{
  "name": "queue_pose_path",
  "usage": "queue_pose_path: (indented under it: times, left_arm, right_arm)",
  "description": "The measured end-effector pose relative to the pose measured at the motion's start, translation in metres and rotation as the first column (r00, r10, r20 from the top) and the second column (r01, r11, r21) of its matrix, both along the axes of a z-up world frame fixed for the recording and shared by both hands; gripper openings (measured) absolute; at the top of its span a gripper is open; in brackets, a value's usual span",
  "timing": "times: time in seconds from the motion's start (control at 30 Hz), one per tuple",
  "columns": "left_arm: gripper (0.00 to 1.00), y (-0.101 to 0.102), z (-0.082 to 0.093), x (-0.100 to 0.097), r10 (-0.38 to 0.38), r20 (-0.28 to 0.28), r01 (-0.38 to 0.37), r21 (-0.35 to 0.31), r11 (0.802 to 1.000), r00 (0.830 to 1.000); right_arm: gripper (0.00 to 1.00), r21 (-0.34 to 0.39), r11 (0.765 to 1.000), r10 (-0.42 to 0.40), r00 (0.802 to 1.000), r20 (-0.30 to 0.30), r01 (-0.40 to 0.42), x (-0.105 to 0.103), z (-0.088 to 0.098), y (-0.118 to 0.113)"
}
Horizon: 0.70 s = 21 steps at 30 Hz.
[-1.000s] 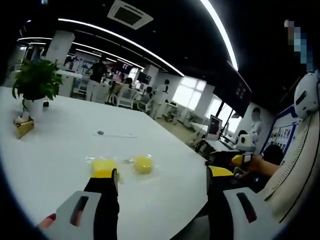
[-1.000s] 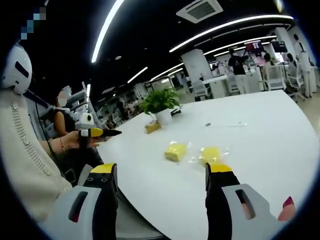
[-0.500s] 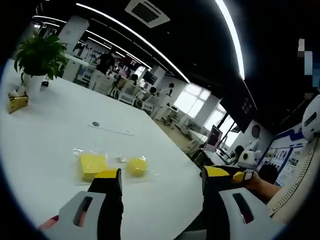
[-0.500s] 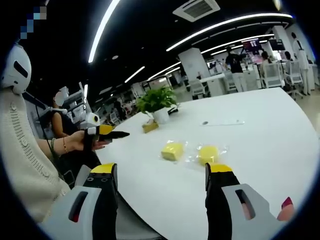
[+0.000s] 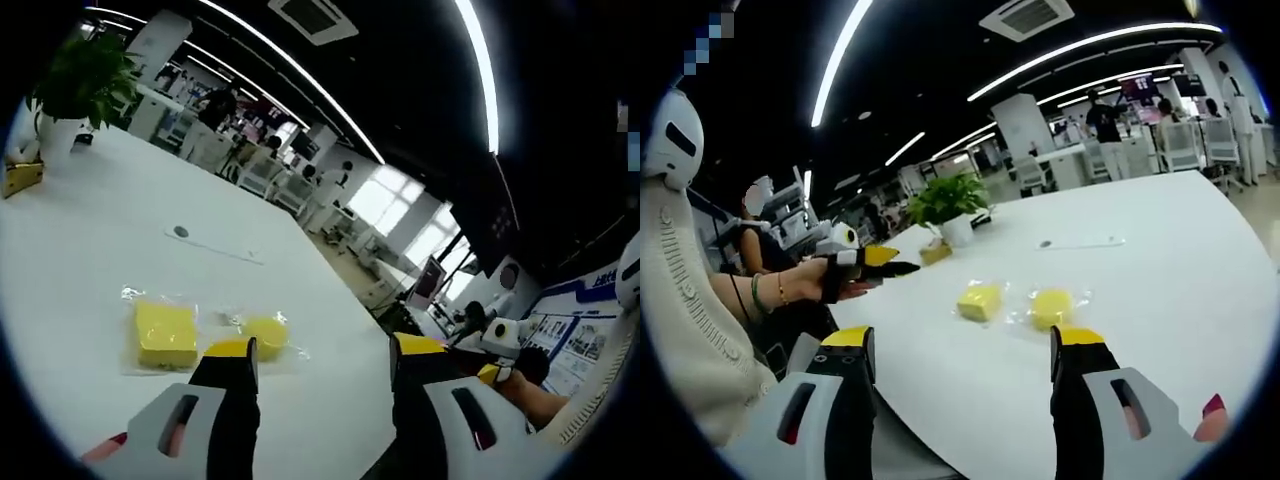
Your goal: Compare the silicone blocks by pressing each to a similar depth, holding the contact briefly, and releasing to observe deformation and rebound differences across the visible hardness samples.
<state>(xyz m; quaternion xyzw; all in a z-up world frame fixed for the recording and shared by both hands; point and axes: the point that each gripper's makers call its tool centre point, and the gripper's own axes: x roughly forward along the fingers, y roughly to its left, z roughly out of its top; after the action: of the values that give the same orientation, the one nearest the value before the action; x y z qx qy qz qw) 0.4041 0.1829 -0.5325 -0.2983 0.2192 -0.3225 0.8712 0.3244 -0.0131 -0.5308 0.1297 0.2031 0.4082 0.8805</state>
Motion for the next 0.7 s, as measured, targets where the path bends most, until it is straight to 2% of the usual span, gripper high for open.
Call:
queue_pose_path:
  times: [0.1,0.4,0.7]
  left_arm:
    - [0.51,-0.004,-0.004,0.008,-0.003,0.001,0.003,0.025,1.0,1.0]
    - [0.55,-0.017,-0.017,0.031,-0.023,-0.024,0.024,0.035,0.999,0.999]
    - [0.58,-0.023,-0.043,0.06,-0.036,-0.064,0.041,0.074,0.996,0.997]
  right_arm:
    - [0.66,-0.005,1.0,0.001,1.0,-0.007,-0.001,0.0,-0.003,0.0]
    - [0.66,-0.001,1.0,-0.011,1.0,-0.022,0.011,0.006,-0.009,-0.005]
    - [0.66,-0.009,1.0,-0.027,0.999,-0.042,0.027,0.02,-0.016,-0.016]
